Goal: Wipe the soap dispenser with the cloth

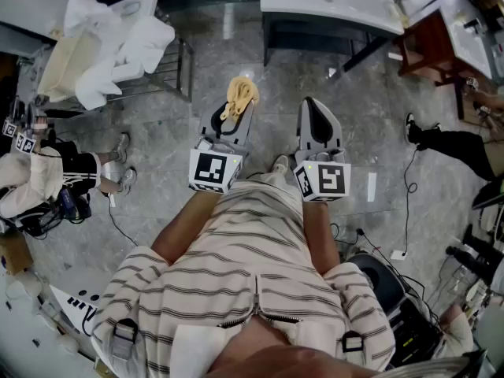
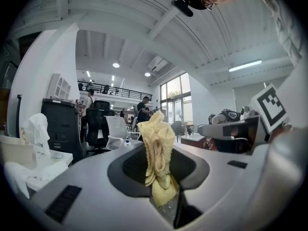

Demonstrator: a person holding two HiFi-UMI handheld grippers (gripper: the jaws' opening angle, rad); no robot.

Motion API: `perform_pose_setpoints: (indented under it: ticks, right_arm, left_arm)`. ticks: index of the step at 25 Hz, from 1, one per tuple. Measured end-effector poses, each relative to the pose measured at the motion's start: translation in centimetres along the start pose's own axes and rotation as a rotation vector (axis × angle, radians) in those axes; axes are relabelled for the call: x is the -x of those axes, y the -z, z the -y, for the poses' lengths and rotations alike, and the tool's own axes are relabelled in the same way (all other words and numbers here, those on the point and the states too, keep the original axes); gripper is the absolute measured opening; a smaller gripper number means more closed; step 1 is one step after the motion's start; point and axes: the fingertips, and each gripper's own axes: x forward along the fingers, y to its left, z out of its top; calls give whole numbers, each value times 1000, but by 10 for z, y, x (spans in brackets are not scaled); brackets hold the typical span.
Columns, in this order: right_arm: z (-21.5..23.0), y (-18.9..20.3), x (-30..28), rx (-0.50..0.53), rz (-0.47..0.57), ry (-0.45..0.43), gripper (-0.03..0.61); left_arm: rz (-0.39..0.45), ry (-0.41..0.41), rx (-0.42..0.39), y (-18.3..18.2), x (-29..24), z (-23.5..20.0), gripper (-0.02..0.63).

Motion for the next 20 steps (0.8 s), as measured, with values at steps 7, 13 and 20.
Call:
perform_pose_setpoints:
  ticks: [7, 13, 20]
  right_arm:
    - [40, -5, 29, -28, 21, -46, -2]
    - [84, -6, 45, -33, 36, -86, 0]
    - [144, -18, 31, -75, 36, -139, 0]
  left_arm:
    - [-3, -44, -6, 0, -10, 44, 97]
    - [9, -101, -15, 1, -20, 82, 97]
    - [-30, -154, -15, -6, -70, 106, 97]
